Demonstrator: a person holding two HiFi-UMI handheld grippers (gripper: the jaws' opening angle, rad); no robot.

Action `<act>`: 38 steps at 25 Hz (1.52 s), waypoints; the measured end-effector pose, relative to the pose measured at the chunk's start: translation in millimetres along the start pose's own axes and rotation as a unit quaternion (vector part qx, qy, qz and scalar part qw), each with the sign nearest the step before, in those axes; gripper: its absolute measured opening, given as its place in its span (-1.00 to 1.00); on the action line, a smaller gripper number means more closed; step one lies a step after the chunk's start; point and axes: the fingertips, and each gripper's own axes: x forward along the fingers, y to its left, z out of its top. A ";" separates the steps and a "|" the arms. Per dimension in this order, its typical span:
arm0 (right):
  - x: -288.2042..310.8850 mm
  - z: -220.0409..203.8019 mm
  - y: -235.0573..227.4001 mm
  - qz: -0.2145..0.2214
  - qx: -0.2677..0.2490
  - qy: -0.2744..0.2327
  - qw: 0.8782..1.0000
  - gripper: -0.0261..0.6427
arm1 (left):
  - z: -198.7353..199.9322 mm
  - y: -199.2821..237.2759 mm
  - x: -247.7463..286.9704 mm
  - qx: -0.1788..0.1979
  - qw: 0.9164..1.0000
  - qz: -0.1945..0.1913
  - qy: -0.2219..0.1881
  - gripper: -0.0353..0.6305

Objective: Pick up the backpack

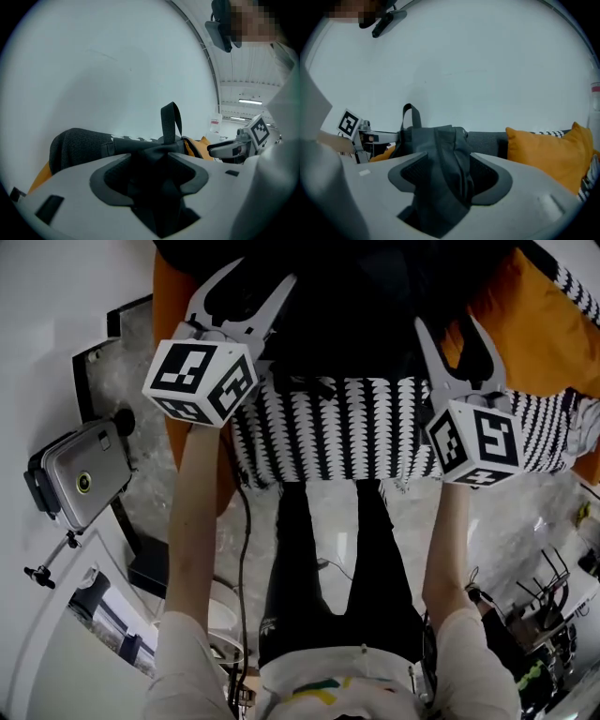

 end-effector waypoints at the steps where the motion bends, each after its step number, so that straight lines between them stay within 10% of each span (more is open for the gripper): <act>1: 0.3 1.8 -8.2 -0.009 -0.006 0.007 1.000 -0.11 | 6.0 -0.4 -2.0 0.003 1.000 -0.002 -0.001 -0.20; 22: 119.7 -91.3 -72.2 -0.001 -0.102 0.225 0.969 -0.42 | 2.1 -48.7 52.5 0.076 0.996 -0.038 0.027 -0.19; 31: 123.3 -92.2 -71.6 -0.006 -0.100 0.214 0.972 -0.55 | -18.7 -1.2 -17.1 0.042 0.997 0.068 0.000 -0.10; 38: 120.1 -107.3 -87.9 -0.012 -0.087 0.208 0.974 -0.57 | -113.4 33.2 39.2 0.004 0.991 0.054 0.124 -0.10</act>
